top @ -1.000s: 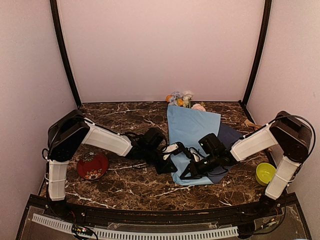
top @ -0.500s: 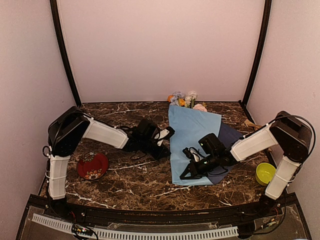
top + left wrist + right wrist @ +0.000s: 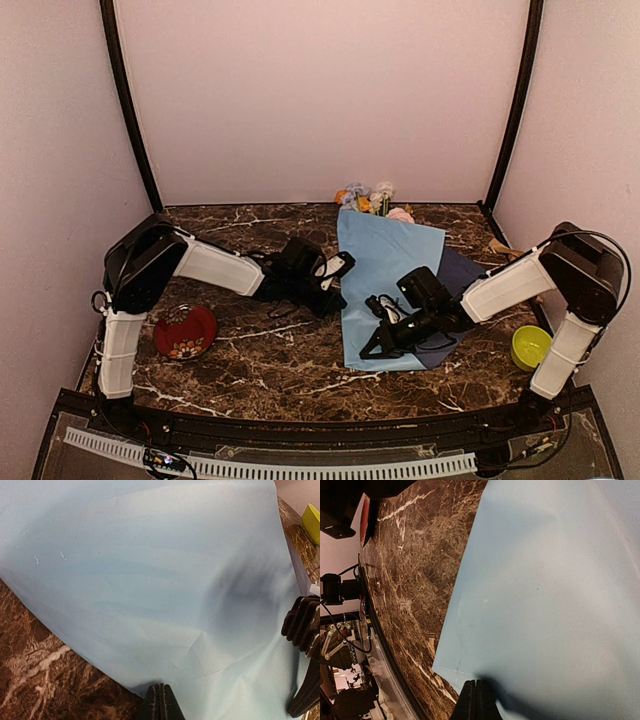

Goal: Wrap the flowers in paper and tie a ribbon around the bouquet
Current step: Press the fold line on the 2/3-folded wrapping paper, then pick up the two-thirds-folded wrapping paper from the center of the board.

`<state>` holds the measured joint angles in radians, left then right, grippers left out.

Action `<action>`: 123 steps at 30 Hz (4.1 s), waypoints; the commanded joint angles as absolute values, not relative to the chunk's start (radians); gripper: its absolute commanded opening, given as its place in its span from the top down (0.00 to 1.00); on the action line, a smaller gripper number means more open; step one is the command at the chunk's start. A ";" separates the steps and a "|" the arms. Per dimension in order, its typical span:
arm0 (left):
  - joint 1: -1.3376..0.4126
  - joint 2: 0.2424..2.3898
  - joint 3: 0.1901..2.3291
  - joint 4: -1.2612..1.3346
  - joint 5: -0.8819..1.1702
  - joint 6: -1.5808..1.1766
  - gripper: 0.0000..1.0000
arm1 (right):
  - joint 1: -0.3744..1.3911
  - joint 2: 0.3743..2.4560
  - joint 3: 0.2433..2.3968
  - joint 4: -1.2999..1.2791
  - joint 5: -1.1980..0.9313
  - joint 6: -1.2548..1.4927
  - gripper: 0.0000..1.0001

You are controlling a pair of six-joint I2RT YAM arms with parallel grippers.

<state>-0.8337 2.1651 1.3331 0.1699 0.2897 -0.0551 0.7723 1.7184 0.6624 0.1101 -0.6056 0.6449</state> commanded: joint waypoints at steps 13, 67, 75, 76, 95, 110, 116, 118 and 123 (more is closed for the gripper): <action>-0.937 2.079 1.317 0.143 0.246 0.061 1.00 | 0.804 1.724 0.647 -0.060 -0.561 0.657 1.00; -1.080 2.182 1.417 0.123 0.181 0.267 0.98 | 0.835 1.040 0.377 -0.413 -0.145 1.660 0.43; -1.082 2.257 1.514 0.104 0.183 0.271 0.98 | 0.799 1.110 0.389 -0.406 -0.158 1.605 0.52; -1.082 2.261 1.524 0.096 0.186 0.268 0.98 | 0.797 1.106 0.392 -0.414 -0.151 1.602 0.53; -1.081 2.178 1.380 0.112 0.250 0.287 0.96 | 0.742 0.994 0.365 -0.462 -0.092 1.605 0.49; -1.081 2.171 1.496 0.124 0.174 0.302 0.75 | 0.737 1.003 0.411 -0.484 -0.065 1.534 1.00; -1.082 2.219 1.575 0.115 0.196 0.290 0.70 | 0.745 1.042 0.470 -0.497 -0.049 1.460 1.00; -1.083 2.248 1.602 0.109 0.200 0.287 0.69 | 0.760 1.065 0.502 -0.510 -0.034 1.436 1.00; -1.083 2.324 1.676 0.065 0.187 0.280 0.68 | 0.811 1.135 0.614 -0.587 0.029 1.326 1.00</action>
<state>-1.0767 2.2665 1.6302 0.1219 0.1902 0.2878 0.7757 1.0977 0.5236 -0.5293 -0.0429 1.4288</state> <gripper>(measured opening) 0.319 0.004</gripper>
